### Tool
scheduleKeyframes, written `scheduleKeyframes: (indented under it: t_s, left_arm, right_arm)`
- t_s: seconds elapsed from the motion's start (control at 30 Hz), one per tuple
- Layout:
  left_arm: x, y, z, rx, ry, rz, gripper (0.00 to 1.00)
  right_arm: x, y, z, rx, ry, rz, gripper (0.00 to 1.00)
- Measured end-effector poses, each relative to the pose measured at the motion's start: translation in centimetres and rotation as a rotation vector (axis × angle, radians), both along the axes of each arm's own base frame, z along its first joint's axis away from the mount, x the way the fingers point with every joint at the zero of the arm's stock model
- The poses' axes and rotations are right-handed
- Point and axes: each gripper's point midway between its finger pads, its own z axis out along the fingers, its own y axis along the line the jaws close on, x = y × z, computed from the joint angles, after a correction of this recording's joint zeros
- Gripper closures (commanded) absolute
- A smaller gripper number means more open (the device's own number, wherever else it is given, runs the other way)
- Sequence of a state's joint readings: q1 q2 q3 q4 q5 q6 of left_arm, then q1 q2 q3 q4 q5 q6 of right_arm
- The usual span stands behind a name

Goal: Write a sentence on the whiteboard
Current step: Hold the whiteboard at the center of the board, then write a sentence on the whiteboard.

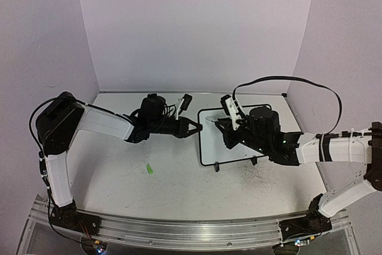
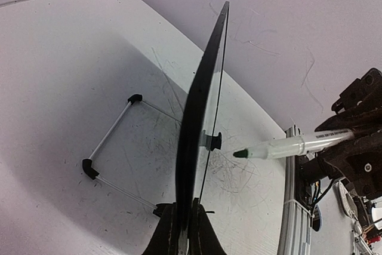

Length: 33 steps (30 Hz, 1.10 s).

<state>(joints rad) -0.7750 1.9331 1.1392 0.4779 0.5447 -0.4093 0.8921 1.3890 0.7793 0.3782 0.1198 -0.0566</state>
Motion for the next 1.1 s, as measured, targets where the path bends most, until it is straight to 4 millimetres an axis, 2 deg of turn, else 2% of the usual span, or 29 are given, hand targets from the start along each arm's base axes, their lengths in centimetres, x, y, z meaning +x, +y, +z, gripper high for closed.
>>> scheduleKeyframes:
  t_s: [0.2, 0.63, 1.1]
  left_arm:
    - [-0.1, 0.0, -0.1, 0.000, -0.006, -0.004, 1.00]
    - [-0.1, 0.2, -0.2, -0.002, -0.015, -0.006, 1.00]
    - [0.0, 0.2, -0.2, -0.001, -0.014, -0.003, 1.00]
  right_arm:
    - [0.3, 0.2, -1.3, -0.028, 0.015, -0.013, 1.00]
    - [0.8, 0.2, -0.6, -0.014, -0.007, -0.036, 1.00]
    - [1.0, 0.3, -1.4, -0.031, -0.001, -0.053, 1.00]
